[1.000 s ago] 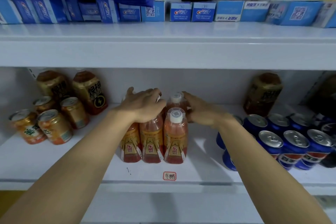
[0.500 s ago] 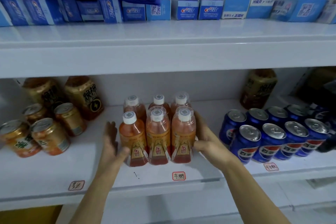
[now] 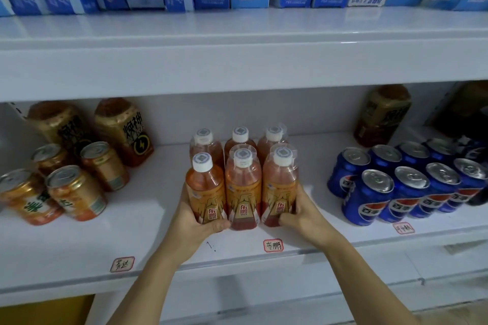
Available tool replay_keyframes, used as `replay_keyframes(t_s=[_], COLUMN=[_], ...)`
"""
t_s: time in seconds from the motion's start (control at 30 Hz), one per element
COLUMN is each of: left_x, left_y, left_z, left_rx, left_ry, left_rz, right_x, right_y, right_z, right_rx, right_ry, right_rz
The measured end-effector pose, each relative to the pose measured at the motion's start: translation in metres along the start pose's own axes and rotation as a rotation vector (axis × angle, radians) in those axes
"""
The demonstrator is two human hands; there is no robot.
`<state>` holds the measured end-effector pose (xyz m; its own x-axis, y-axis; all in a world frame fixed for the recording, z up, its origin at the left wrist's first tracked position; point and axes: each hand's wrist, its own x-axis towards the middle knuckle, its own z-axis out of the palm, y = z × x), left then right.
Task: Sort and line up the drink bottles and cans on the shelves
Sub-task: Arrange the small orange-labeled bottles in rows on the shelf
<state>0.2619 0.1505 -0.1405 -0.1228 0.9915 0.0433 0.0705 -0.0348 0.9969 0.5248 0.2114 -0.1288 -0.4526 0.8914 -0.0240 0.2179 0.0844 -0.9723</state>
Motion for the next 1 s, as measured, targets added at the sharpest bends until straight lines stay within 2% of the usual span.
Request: replay_keyframes(t_s=[0.3,0.47,0.8,1.0], left_x=[0.002,-0.009,-0.031,-0.03], left_y=[-0.007,-0.003,0.001,-0.001], left_z=[-0.003,0.002,0.026,0.029], left_rx=[0.062,0.156,0.454,0.513], left_ry=[0.036,0.118,0.369,0.403], left_rz=[-0.014,0.004,-0.002,-0.019], right_x=[0.001,-0.003,-0.013,-0.009], right_y=[0.001,0.003,0.007,0.01], right_z=[0.002,0.001,0.029,0.036], right_rx=[-0.01,-0.041,-0.254,-0.361], right_ry=[0.0,0.056,0.318,0.433], right_rz=[-0.005,-0.019,-0.059,-0.053])
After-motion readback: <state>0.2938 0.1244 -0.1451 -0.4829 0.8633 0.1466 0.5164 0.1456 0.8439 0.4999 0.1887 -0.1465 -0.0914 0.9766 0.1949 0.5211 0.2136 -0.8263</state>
